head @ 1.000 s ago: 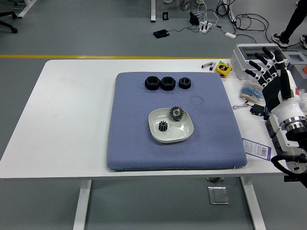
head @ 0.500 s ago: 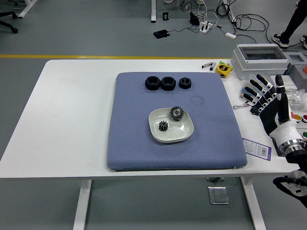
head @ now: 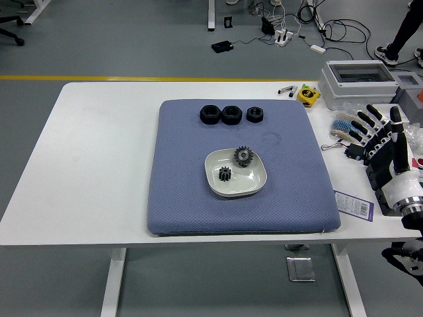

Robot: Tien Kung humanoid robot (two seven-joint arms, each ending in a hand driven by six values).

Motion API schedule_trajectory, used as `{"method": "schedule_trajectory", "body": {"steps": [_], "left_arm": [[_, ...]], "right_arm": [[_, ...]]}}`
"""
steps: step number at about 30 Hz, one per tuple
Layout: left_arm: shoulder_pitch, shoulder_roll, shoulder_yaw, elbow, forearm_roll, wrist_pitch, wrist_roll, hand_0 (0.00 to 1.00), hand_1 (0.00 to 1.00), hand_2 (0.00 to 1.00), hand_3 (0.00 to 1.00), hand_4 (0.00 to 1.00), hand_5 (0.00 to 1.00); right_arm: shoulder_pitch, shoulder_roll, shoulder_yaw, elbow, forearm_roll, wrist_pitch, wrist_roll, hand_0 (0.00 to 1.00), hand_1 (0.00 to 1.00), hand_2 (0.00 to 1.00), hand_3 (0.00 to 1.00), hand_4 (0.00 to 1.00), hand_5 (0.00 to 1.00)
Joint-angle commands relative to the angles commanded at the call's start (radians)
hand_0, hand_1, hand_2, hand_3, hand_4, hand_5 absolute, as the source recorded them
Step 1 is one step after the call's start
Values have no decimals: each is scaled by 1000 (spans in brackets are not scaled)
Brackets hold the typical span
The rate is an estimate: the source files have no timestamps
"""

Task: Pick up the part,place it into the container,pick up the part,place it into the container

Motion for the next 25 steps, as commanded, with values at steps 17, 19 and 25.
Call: {"method": "schedule_trajectory", "body": {"steps": [17, 19, 25], "left_arm": [[-11, 2, -6, 2, 6, 1, 5, 597, 584, 666, 590, 579, 570], [-13, 3, -4, 1, 4, 1, 4, 597, 584, 666, 590, 579, 570], [-14, 4, -5, 1, 5, 1, 5, 597, 584, 666, 590, 579, 570]], "right_arm": [[6, 4, 0, 1, -2, -20, -7, 836, 804, 851, 881, 998, 950], [8, 4, 0, 2, -9, -22, -11, 836, 804, 851, 881, 998, 950], [8, 3, 5, 4, -21, -25, -23, 836, 804, 851, 881, 998, 950]]}}
